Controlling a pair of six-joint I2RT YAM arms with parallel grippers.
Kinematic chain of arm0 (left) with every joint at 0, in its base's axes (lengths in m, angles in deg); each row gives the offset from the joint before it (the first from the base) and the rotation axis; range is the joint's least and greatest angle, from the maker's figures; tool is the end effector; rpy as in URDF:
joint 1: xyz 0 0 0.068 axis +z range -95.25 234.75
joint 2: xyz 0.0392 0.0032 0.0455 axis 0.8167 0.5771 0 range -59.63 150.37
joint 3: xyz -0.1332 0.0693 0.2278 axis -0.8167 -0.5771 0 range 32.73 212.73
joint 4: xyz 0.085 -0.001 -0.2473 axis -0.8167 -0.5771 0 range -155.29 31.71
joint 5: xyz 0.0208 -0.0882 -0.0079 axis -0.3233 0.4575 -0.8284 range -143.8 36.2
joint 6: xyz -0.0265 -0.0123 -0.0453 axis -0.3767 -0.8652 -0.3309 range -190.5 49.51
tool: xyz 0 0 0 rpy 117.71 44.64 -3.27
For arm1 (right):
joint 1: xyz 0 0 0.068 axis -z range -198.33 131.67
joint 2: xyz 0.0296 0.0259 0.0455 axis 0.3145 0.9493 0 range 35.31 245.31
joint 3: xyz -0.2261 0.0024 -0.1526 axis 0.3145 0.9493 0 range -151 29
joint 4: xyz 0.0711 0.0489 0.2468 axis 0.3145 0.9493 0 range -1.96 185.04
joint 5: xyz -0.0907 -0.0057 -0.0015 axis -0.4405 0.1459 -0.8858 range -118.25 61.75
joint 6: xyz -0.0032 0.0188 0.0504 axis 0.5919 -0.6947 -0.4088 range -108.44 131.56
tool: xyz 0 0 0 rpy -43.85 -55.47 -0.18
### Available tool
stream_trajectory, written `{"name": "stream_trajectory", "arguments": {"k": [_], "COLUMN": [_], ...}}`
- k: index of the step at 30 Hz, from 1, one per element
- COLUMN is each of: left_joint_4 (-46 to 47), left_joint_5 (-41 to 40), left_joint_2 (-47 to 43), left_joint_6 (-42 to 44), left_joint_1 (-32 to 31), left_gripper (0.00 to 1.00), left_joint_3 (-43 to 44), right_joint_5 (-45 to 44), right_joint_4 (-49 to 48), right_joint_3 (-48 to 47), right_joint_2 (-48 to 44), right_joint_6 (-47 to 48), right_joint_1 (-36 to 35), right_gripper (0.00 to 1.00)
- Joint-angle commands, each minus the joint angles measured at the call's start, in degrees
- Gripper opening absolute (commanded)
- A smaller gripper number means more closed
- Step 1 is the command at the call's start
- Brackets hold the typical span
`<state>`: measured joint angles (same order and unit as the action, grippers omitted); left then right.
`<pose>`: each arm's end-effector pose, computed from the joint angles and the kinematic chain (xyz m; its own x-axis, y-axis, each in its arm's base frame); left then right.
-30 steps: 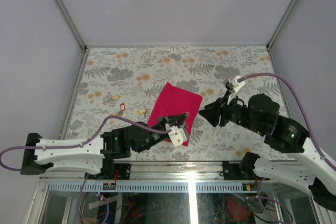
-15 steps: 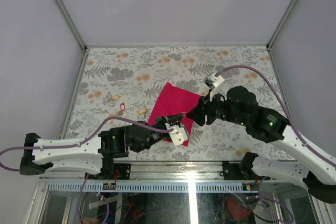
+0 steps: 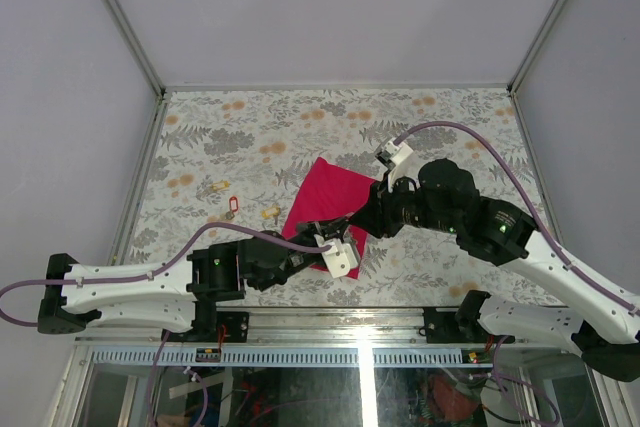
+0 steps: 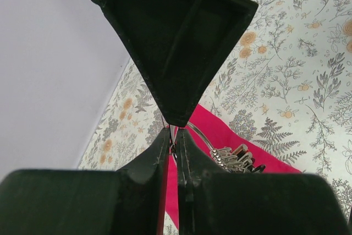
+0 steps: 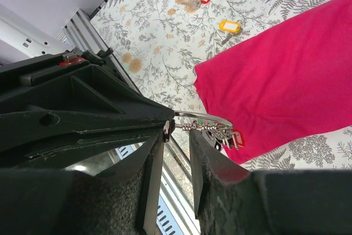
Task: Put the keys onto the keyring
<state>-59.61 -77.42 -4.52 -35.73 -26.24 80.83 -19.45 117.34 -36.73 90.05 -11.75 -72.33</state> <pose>0.0493 -0.2201 0.3443 0.4620 0.4226 -0.7797 0.7053 0.3579 0.6119 0.1133 0.1651 0.4003 -0.5197 -0.0500 -0.8529 -0.7395 0.5262 0.4198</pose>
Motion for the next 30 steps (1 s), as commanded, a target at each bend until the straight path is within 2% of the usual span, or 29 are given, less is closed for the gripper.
{"name": "stream_trajectory", "arguments": {"k": [1, 5, 10, 13, 15, 18, 22, 26, 30], "left_joint_4": [1.9, 1.9, 1.6, 1.5, 1.5, 1.4, 1.3, 1.2, 1.2], "left_joint_5": [-0.6, -0.6, -0.6, -0.3, -0.4, -0.3, -0.2, -0.2, -0.7], "left_joint_2": [-0.8, -0.8, -0.8, -0.9, -1.0, -0.9, -0.7, -0.6, -0.7], "left_joint_6": [0.0, 0.0, -0.1, -0.1, -0.1, -0.1, 0.0, -0.1, -0.3], "left_joint_1": [-0.3, -0.4, -0.3, -0.3, -0.3, -0.4, -0.3, -0.3, -0.3], "left_gripper": [0.0, 0.0, 0.0, 0.0, 0.0, 0.0, 0.0, 0.0, 0.0], "left_joint_3": [2.7, 2.6, 2.6, 2.6, 2.6, 2.7, 2.7, 2.8, 3.0], "right_joint_5": [1.5, 1.8, 1.7, 1.7, 1.7, 1.9, 2.3, 2.5, 3.6], "right_joint_4": [-3.1, -3.5, -3.8, -4.3, -4.8, -5.4, -5.9, -6.0, -5.7], "right_joint_3": [-2.7, -2.5, -2.4, -2.1, -1.9, -1.6, -1.7, -1.7, -1.8], "right_joint_2": [0.5, 0.8, 0.8, 0.6, 0.5, 0.5, 0.7, 0.8, 1.1], "right_joint_6": [1.7, 2.2, 2.8, 3.2, 3.4, 3.4, 3.5, 3.5, 3.6], "right_joint_1": [-0.1, -0.1, 0.0, -0.1, -0.1, -0.1, -0.1, -0.1, -0.1], "right_gripper": [0.31, 0.29, 0.19, 0.17, 0.19, 0.31, 0.31, 0.21, 0.03]}}
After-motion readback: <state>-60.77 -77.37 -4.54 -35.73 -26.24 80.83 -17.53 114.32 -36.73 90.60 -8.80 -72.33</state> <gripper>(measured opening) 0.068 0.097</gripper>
